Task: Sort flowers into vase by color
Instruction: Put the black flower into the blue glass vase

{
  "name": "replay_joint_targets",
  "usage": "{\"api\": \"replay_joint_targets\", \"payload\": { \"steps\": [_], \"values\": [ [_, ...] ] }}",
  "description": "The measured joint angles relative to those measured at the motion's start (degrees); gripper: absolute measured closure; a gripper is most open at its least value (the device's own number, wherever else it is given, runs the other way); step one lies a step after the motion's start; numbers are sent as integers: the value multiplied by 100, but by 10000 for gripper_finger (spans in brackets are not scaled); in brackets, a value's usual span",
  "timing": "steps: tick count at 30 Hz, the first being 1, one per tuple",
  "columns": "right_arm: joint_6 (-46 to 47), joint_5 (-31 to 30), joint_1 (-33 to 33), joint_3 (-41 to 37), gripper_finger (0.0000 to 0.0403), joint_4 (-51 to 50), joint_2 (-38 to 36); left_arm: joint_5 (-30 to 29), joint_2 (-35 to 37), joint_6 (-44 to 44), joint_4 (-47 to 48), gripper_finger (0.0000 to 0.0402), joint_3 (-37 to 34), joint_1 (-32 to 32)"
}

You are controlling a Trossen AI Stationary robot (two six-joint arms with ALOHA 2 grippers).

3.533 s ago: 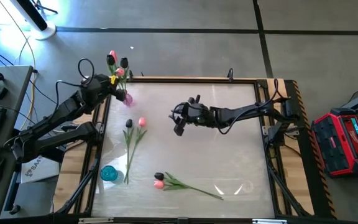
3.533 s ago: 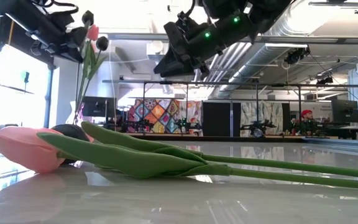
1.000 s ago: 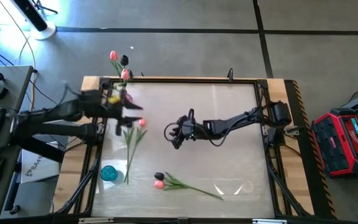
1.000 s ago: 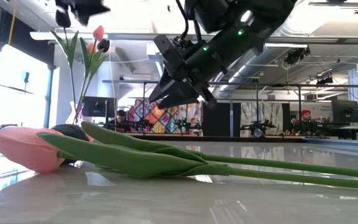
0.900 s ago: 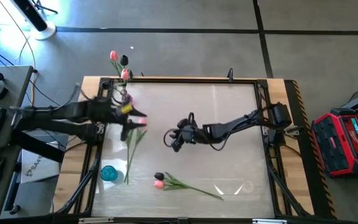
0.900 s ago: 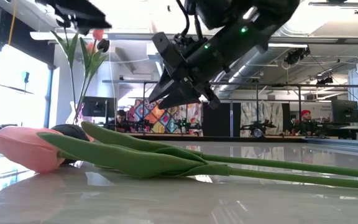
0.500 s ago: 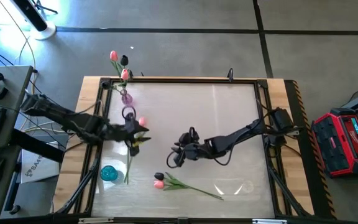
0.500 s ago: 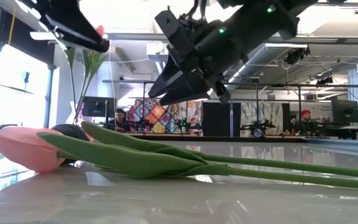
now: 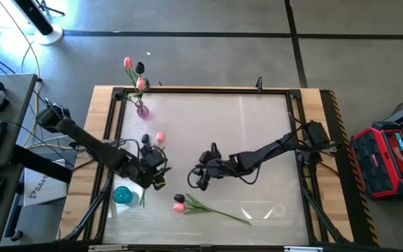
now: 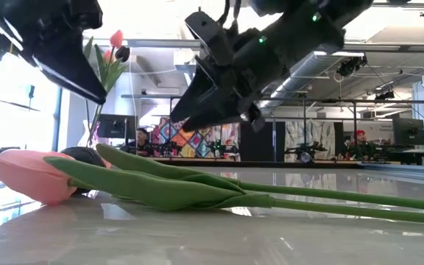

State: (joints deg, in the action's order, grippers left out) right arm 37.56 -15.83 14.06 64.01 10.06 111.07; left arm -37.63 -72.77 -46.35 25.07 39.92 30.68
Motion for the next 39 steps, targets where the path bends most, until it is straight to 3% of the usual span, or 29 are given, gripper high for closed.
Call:
{"api": "replay_joint_targets", "payload": {
  "steps": [6, 8, 17, 21, 39],
  "values": [
    [-779, 1269, -29, 224, 284, 127, 345, -499, -275, -268, -129, 234, 0, 250],
    [-1000, 1415, 30, 551, 284, -170, 522, -543, -349, -302, -168, 234, 0, 287],
    [-1643, 879, 431, 2807, 284, -2758, 1645, -553, -488, -304, -241, 234, 0, 321],
    [-1692, 866, 548, 3472, 284, -3462, 2002, -507, -488, -114, -239, 234, 0, 325],
    [-1539, 723, 619, 4371, 329, -4779, 2277, -533, -488, -54, -256, 234, 0, 325]
  ]
}}
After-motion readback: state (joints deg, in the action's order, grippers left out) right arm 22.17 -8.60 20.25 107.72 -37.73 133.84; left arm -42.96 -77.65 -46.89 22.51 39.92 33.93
